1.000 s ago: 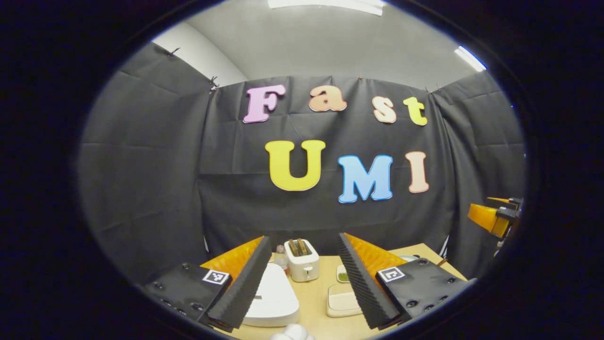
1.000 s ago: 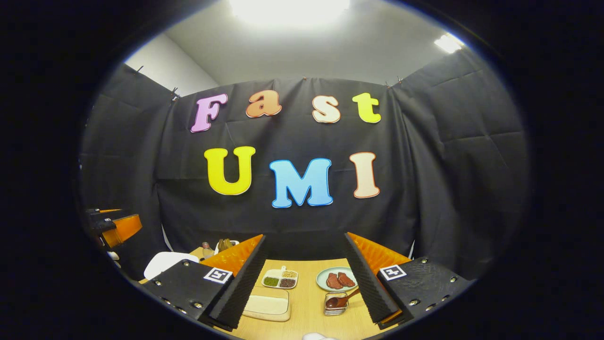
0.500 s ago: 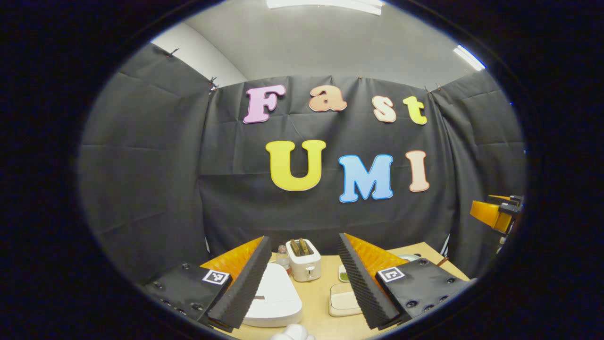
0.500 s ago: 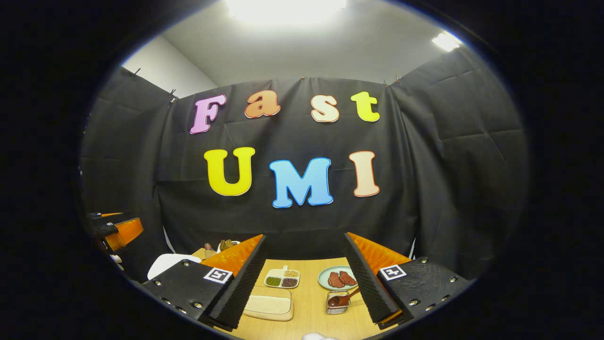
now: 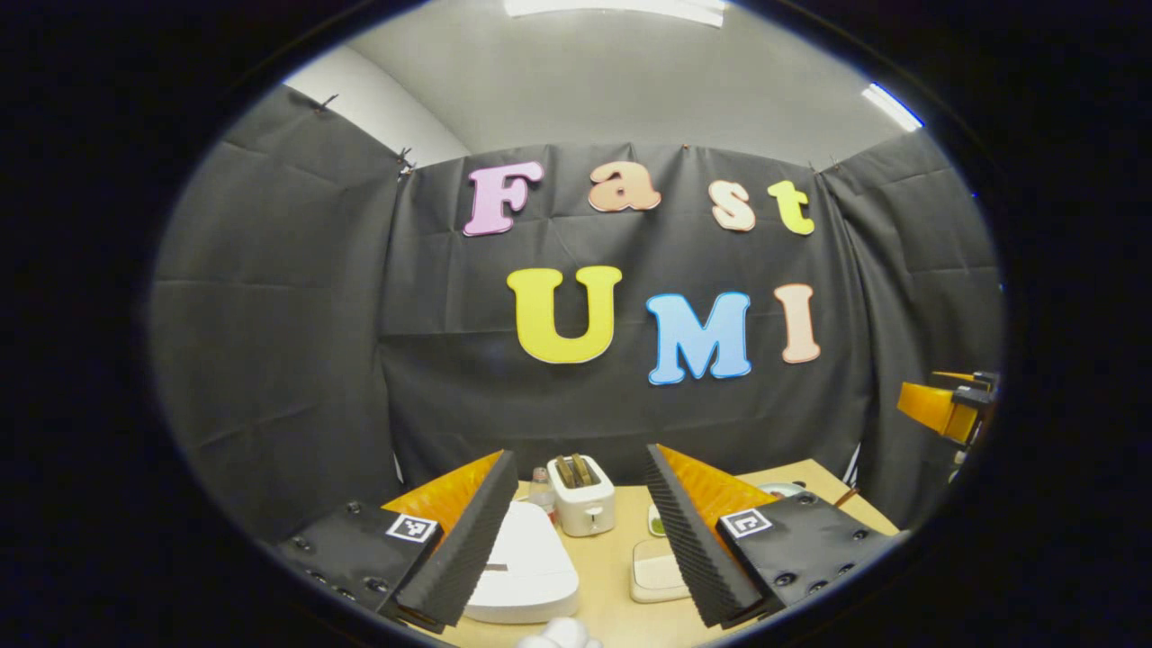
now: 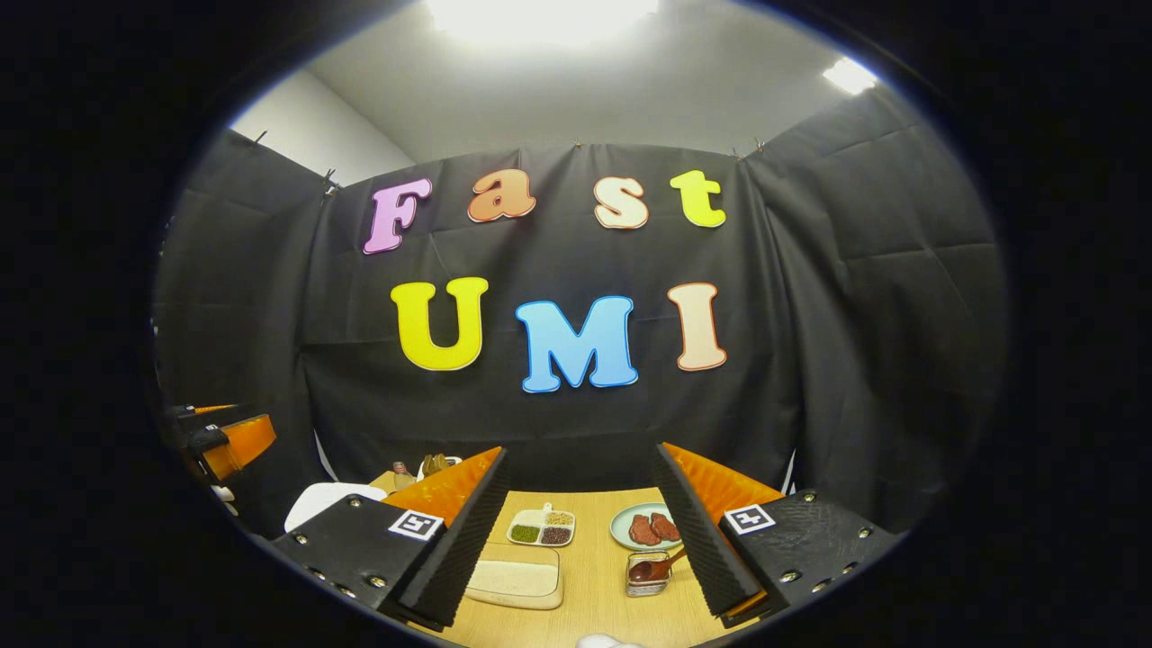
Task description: Close the left gripper, press the button to open the rice cooker; take a wooden spoon from the chopstick holder with the right hand, scoop a spoonful of rice and pour it into the rice cooker, then put the wooden spoon back into the chopstick holder.
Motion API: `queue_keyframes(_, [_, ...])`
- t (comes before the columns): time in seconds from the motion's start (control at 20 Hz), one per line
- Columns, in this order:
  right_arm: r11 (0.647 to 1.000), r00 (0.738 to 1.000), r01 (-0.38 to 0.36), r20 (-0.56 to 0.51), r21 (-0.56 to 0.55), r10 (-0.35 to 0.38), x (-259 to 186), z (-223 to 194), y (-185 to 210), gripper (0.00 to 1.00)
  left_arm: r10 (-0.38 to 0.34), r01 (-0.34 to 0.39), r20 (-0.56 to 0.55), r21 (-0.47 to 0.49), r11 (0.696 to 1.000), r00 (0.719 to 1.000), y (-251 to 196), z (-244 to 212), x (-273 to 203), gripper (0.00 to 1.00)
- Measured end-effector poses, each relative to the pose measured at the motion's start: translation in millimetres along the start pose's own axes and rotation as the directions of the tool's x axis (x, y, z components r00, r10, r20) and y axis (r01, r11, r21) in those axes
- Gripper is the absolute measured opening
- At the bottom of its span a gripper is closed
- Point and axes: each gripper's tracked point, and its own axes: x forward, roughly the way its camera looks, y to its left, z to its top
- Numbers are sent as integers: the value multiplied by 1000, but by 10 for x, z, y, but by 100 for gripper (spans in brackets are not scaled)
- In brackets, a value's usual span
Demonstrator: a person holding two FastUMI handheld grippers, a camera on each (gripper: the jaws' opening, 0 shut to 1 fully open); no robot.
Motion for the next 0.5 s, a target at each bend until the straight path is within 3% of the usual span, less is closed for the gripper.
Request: queue_keyframes(0.5, [1000, 1000, -1, 6, 10, 1, 9, 7, 1, 98, 6, -6, 4, 3, 1000, 1000, 13, 10, -6, 99])
